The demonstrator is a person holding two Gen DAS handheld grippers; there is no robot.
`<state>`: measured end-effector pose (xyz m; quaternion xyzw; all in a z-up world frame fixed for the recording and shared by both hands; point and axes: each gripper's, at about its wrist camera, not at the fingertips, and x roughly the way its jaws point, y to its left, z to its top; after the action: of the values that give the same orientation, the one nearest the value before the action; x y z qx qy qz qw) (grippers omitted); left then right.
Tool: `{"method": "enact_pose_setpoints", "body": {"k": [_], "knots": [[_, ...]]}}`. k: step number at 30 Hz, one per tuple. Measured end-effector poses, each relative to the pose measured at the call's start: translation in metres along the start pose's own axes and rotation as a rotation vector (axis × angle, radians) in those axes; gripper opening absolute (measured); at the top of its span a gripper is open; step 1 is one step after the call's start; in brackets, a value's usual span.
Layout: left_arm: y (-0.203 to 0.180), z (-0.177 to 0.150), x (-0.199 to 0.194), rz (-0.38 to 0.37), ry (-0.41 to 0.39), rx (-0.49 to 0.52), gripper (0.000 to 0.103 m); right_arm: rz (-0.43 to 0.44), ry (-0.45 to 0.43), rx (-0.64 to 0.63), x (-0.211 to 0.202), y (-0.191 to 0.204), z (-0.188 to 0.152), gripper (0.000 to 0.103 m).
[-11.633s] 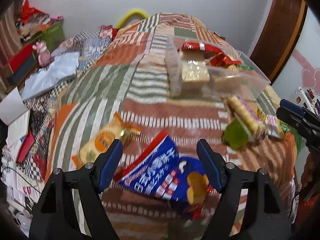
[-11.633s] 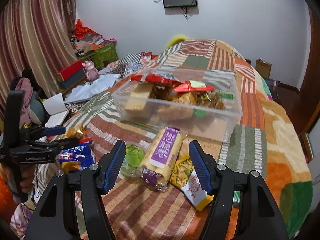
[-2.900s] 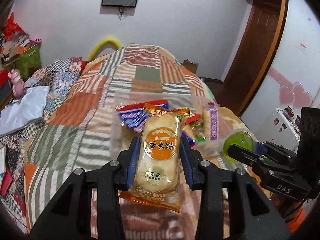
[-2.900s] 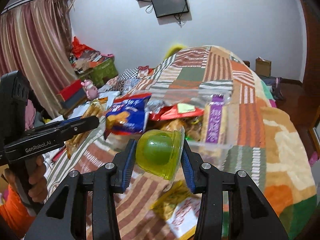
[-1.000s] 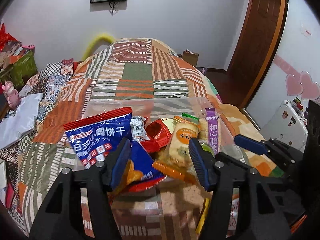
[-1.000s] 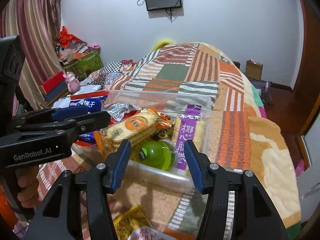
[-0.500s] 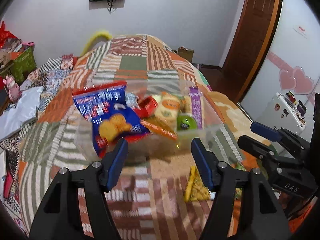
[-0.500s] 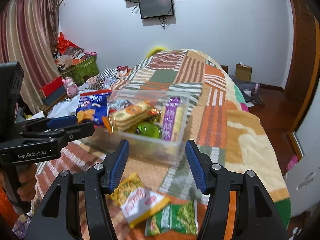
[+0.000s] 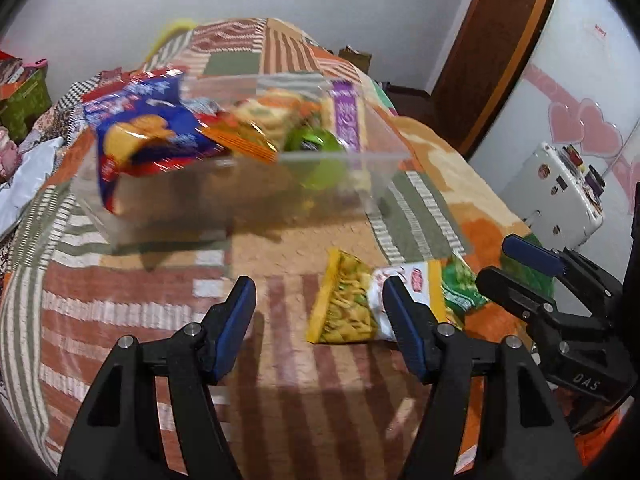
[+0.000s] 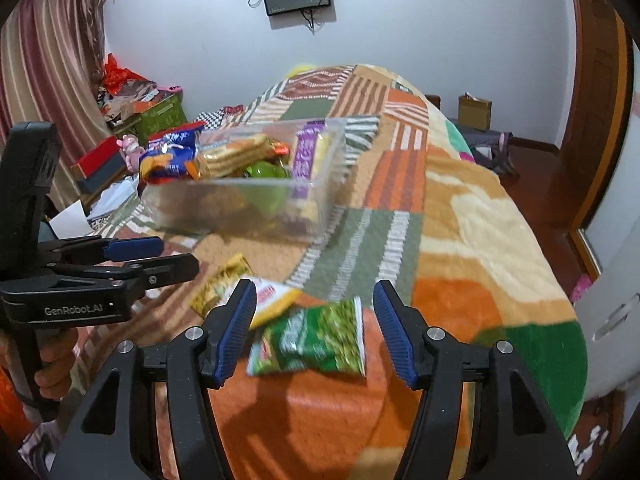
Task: Organize snacks
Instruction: 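Grasp the yellow snack bag with the left gripper while the right grasps the green pea bag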
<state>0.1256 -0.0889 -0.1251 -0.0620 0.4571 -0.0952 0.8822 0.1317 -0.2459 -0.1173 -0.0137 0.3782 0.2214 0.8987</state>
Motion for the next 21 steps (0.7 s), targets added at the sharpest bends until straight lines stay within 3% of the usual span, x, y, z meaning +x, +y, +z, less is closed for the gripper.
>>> {"method": "enact_pose_setpoints", "body": {"k": [3,7,9,21], "knots": [[-0.013,-0.003,0.007,-0.019,0.018,0.02,0.067,-0.004,0.002,0.005,-0.003,-0.004,-0.007,0.057],[-0.027,-0.005,0.015,-0.024,0.019,0.056,0.079,-0.001,0.011,0.023,-0.003,-0.011,-0.012,0.057],[-0.032,-0.005,0.022,-0.025,0.033,0.062,0.08,-0.001,0.018,0.03,-0.001,-0.014,-0.015,0.057],[-0.015,0.001,0.052,0.006,0.092,0.007,0.087,0.038,0.062,0.038,0.022,-0.018,-0.02,0.057]]}}
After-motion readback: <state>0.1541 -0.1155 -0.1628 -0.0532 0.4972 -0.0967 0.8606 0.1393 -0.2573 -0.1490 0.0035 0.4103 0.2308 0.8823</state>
